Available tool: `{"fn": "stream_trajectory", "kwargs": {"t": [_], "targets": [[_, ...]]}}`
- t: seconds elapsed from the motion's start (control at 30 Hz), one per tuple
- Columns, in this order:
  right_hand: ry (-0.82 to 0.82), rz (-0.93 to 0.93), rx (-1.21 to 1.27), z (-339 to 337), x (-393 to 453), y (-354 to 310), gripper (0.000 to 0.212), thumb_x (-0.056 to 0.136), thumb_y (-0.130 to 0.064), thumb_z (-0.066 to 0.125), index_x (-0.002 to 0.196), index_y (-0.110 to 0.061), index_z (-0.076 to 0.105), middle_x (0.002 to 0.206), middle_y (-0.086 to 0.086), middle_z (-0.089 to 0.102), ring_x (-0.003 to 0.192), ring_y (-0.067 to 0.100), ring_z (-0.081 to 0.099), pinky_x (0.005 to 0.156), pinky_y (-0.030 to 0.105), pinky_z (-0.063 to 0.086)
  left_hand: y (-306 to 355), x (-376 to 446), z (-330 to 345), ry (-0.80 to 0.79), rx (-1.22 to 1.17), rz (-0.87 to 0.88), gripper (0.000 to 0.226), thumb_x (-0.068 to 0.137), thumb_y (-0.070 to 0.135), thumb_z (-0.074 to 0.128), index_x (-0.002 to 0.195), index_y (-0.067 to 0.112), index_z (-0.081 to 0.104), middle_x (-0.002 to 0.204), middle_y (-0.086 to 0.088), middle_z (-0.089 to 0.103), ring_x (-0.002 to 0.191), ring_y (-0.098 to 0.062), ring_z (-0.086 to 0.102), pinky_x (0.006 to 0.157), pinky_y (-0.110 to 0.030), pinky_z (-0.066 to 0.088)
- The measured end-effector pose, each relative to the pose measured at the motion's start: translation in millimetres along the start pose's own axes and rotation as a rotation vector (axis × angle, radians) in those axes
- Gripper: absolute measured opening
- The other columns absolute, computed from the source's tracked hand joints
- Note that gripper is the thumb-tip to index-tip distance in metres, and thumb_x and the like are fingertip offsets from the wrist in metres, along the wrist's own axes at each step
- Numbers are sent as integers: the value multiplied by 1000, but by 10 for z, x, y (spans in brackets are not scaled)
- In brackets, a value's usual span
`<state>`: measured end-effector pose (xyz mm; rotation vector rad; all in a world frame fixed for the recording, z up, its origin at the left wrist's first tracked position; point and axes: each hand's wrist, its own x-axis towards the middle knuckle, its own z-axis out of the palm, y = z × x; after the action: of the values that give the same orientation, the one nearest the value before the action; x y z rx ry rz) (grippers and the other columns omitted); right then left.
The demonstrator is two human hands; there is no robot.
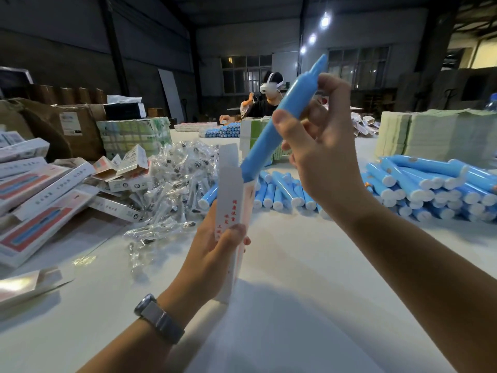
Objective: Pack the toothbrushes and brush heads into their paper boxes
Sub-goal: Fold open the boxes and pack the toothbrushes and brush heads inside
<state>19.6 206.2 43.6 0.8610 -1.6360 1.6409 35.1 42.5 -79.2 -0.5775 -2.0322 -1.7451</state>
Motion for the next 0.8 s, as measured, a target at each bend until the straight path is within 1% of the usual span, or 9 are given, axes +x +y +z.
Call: {"fn": "stream_trajectory", "kwargs": {"t": [0.1,0.2,0.27,0.33,0.4,0.5,0.6,0.73,0.8], "targets": [[-61,32,-66,-46,45,-34,33,93,-20,61,116,-21,37,87,5,63,60,17,49,56,29,47,-6,3,-6,-8,19,6,44,72,52,50,114,41,57,89,10,65,77,-10,66,66,-19,53],[-188,-29,-235,-48,35,-49,36,90,-27,62,118,-25,38,86,4,63,62,11,54,61,33,56,12,-7,3,-69,67,85,35,77,46,54,111,56,56,88,3,63,74,-4,59,62,-16,50],[-232,-55,-283,-15,-13,-10,38,91,-28,65,117,-27,37,86,2,64,63,7,56,61,26,55,18,-1,-4,-56,57,90,34,77,48,55,109,60,56,89,-1,61,74,-9,57,64,-21,50],[-272,-22,-323,20,-62,62,38,91,-28,68,115,-28,39,87,-5,64,68,6,58,59,19,51,9,9,-26,-35,42,77,34,76,52,54,108,62,57,91,4,63,76,-18,60,66,-25,53],[-292,2,-382,52,-103,153,27,92,-32,67,110,-26,48,88,-12,62,73,2,58,60,14,45,7,14,-37,-31,37,71,35,77,53,54,110,63,56,93,12,64,77,-15,62,66,-24,55],[-267,-12,-418,87,-141,263,19,93,-37,65,93,-18,63,89,-14,58,77,5,56,64,19,43,4,26,-42,-5,44,78,35,77,52,54,109,64,55,94,13,65,80,-17,62,68,-23,54],[-273,-15,-365,133,-170,335,14,93,-35,65,95,-21,65,96,-15,56,81,6,56,65,17,44,17,51,-51,21,59,72,36,74,48,52,105,67,53,96,1,61,86,-35,58,66,-37,53],[-305,61,-167,270,-227,442,9,89,-36,62,96,-42,63,105,-12,53,87,3,56,71,18,47,54,100,-118,142,51,73,37,71,44,52,107,54,54,99,-11,59,86,-38,58,71,-51,51],[-346,97,-107,374,-229,513,12,89,-34,60,92,-44,65,104,-13,52,87,1,55,76,23,49,36,137,-190,209,41,79,35,75,36,55,109,43,50,97,5,63,83,-18,62,71,-41,55]]}}
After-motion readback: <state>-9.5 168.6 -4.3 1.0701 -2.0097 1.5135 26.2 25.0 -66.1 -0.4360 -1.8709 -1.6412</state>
